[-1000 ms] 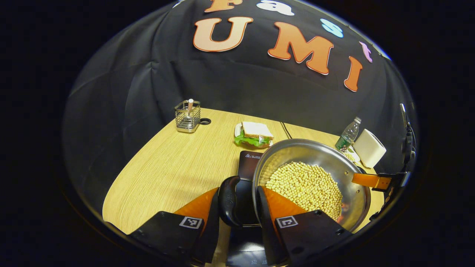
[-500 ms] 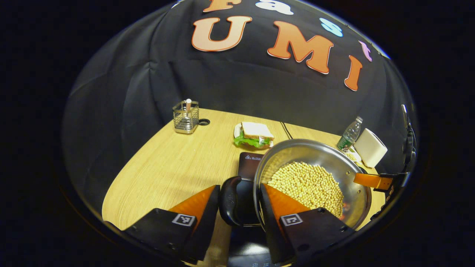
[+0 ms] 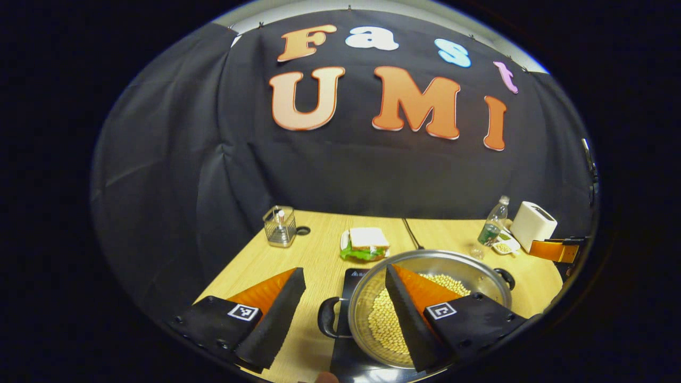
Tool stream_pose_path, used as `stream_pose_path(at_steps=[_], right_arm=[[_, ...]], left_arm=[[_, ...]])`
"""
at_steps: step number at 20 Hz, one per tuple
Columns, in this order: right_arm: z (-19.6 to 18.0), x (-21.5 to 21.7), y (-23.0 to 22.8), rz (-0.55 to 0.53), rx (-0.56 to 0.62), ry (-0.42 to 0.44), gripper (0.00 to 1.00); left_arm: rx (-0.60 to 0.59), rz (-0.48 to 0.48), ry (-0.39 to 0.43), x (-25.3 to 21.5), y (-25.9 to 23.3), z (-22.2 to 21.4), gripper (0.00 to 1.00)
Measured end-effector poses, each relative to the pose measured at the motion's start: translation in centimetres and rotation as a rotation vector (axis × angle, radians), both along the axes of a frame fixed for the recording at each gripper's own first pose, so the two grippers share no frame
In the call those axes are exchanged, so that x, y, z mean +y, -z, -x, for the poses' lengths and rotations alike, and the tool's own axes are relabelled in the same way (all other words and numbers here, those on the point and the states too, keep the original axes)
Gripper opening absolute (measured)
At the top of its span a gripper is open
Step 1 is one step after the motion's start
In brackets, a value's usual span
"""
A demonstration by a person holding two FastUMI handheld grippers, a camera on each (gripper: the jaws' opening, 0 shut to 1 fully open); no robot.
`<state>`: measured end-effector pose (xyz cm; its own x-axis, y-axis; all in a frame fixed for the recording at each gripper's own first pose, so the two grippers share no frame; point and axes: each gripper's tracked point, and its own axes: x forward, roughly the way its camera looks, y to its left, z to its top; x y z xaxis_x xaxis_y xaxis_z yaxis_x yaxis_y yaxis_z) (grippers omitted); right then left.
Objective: First push the handle of the pot to place it horizontally, then grasp the pot with both hands and set it on the induction cooktop.
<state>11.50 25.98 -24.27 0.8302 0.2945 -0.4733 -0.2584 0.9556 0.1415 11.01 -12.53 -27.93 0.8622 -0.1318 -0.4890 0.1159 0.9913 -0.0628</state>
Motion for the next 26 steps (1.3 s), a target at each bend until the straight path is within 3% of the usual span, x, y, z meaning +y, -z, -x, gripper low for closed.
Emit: stream_pose_path(at_steps=[3,8,13,18,26], right_arm=[[0.0,-3.5,-4.6,-0.001,-0.099,0.025,0.94],[1.2,-10.0,-11.3,0.028,-0.239,0.072,0.94],[4.5,-15.3,-16.3,0.079,-0.382,0.109,0.94],[7.0,-19.6,-19.0,0.105,-0.454,0.157,0.94],[8.3,-22.5,-18.6,0.081,-0.450,0.193,0.94]], left_arm=[[-0.110,0.055,-0.002,-0.1,-6.3,0.4,0.98],[-0.299,0.036,-0.045,3.4,-15.9,2.6,1.00],[-0.401,0.094,-0.071,6.2,-21.7,5.9,1.00],[-0.486,0.092,-0.120,9.5,-25.7,8.9,0.99],[-0.502,0.109,-0.110,8.8,-27.0,10.2,0.99]])
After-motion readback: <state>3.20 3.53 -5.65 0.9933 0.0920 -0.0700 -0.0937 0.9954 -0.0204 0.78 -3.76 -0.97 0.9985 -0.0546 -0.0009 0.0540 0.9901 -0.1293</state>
